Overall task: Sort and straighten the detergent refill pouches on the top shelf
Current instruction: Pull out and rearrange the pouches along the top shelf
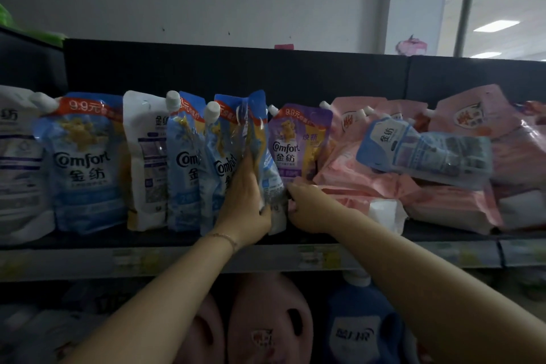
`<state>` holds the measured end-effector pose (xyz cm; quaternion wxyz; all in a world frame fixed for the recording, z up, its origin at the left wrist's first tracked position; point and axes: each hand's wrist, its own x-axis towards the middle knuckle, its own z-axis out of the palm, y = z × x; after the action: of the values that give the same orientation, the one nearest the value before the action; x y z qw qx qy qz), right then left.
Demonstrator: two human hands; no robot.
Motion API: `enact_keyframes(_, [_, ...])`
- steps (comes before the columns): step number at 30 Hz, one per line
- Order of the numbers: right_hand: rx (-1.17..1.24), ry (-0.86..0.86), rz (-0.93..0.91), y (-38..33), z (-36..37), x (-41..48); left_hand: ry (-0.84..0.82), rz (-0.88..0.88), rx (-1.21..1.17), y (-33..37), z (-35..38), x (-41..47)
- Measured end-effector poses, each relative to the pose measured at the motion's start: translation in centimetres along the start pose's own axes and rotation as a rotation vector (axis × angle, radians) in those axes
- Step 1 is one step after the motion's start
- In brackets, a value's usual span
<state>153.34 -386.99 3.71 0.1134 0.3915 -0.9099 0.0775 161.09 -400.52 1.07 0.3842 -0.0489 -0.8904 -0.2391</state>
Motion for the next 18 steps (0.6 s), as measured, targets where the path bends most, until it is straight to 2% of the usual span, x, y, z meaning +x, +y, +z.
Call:
enact_keyframes(2, [-0.250, -0.039, -0.011, 0.0, 0.3, -0.1, 0.009, 0.037, -0.014, -0.1, -0.2, 0.3])
enact_keyframes(4, [-0.459, 0.010, 0.005, 0.3, 0.7, -0.2, 0.003, 0.010, -0.032, -0.4, -0.3, 0.5])
enact_keyframes(6, [-0.516, 0.050, 0.030, 0.8, 1.1, 0.2, -0.002, -0.010, -0.033, -0.6, -0.3, 0.6])
enact_keyframes(12, [-0.354, 0.216, 0.056, 2.4, 0.4, 1.2, 0.010, 0.027, -0.023, -0.6, -0.7, 0.3])
enact_keyframes(18, [-0.097, 0.377, 0.290, 3.1, -1.2, 2.6, 0.030, -0.032, 0.016, 0.2, 0.0, 0.0])
